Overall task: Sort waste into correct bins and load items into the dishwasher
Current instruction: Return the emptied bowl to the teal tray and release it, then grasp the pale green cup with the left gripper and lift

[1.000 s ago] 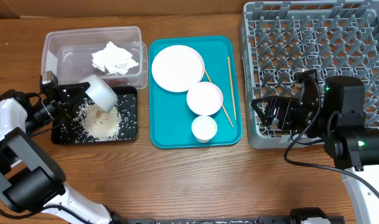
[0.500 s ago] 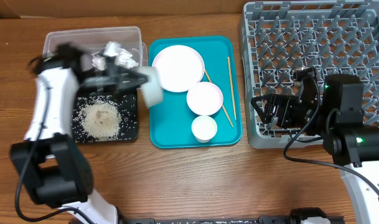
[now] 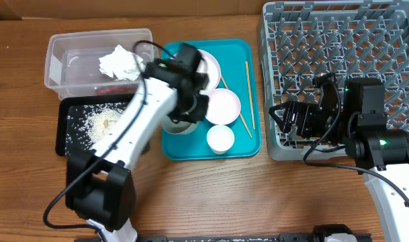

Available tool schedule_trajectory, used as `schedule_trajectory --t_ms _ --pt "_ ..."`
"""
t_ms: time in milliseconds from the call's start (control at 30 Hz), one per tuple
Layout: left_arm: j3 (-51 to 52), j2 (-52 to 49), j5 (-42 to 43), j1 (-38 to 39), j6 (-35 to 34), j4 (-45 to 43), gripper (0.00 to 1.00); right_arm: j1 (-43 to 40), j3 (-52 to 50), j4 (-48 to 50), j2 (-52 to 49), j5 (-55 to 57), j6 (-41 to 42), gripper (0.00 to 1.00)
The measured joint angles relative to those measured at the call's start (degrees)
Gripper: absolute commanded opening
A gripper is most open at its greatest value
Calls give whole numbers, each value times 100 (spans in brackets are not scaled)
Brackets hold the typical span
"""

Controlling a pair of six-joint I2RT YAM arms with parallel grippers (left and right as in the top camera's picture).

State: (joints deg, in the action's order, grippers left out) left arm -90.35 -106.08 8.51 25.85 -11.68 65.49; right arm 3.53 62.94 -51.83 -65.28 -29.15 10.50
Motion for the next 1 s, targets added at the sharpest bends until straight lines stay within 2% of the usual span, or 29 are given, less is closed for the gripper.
schedule_trajectory --t_ms 267,367,433,567,600,667,733,1000 --pt "0 -199 -682 310 -92 -17 10 0 0 -7 0 0 0 100" --pt "0 -210 -767 304 -179 -37 18 0 0 -7 0 -2 0 100" --pt "0 -210 -780 304 -201 -72 18 0 0 -7 0 -2 0 100" --pt "-2 -210 -649 304 -205 -81 23 0 0 -4 0 0 0 100" --pt "-2 -210 -553 304 -162 -81 26 0 0 -2 0 0 0 100" --pt "-9 -210 -315 306 -61 -83 39 0 0 -2 0 -2 -2 100" --pt "-15 -210 -140 308 63 -76 45 0 0 -2 0 -4 2 100" --pt "4 -210 122 422 492 -61 44 0 0 -2 0 0 0 100"
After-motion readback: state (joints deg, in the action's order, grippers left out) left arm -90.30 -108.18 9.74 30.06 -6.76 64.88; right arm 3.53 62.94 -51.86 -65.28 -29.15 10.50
